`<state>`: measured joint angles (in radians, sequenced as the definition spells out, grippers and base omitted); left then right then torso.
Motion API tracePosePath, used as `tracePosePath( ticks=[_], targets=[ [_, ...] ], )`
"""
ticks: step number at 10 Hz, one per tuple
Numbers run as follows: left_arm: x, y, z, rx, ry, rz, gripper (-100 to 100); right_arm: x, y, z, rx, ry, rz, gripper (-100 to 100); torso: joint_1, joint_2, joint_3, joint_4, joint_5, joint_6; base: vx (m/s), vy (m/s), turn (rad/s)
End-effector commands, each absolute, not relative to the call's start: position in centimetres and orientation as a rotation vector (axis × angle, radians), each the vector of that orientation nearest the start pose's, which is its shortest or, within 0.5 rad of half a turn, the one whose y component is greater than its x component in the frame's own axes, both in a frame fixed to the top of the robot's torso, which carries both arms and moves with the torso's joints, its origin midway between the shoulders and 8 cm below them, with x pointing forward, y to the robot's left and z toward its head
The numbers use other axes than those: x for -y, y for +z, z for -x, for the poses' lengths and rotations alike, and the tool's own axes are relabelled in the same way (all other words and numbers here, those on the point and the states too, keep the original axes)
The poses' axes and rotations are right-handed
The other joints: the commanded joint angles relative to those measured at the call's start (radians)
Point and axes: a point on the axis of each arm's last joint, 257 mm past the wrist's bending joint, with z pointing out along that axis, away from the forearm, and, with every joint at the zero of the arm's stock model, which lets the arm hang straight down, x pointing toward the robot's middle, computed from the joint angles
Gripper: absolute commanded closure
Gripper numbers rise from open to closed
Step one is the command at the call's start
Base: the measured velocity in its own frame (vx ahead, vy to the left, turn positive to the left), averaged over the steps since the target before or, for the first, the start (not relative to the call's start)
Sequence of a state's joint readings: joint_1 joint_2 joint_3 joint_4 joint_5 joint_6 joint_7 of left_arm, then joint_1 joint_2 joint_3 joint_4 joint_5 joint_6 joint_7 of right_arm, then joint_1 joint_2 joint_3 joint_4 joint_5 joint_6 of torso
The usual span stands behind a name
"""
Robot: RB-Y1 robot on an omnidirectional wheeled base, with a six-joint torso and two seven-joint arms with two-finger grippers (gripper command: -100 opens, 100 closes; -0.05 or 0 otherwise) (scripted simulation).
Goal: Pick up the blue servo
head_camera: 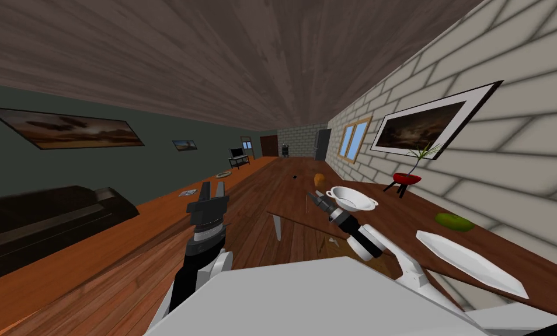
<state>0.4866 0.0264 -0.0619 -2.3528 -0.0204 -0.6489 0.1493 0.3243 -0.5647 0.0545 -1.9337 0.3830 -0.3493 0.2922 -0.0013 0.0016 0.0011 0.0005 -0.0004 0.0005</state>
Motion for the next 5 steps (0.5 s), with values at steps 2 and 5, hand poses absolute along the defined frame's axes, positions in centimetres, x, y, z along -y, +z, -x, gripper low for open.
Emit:
tracePosePath(
  ticks=[2, 5],
  targets=[
    [-24.5, 8.3, -30.2, -0.453, -1.551, 0.490, 0, 26.9, -17.0, -43.9, -1.502, 0.492, 0.154, -100, 0.000, 0.000, 0.000, 0.000, 0.000, 0.000, -0.038, -0.010, 0.145],
    [-24.5, 8.3, -30.2, -0.453, -1.551, 0.490, 0, 29.5, -20.6, -44.2, -1.599, 0.365, 0.261, -100, 0.000, -0.001, -0.001, 0.000, 0.000, 0.000, -0.025, -0.009, 0.147]
  ],
)
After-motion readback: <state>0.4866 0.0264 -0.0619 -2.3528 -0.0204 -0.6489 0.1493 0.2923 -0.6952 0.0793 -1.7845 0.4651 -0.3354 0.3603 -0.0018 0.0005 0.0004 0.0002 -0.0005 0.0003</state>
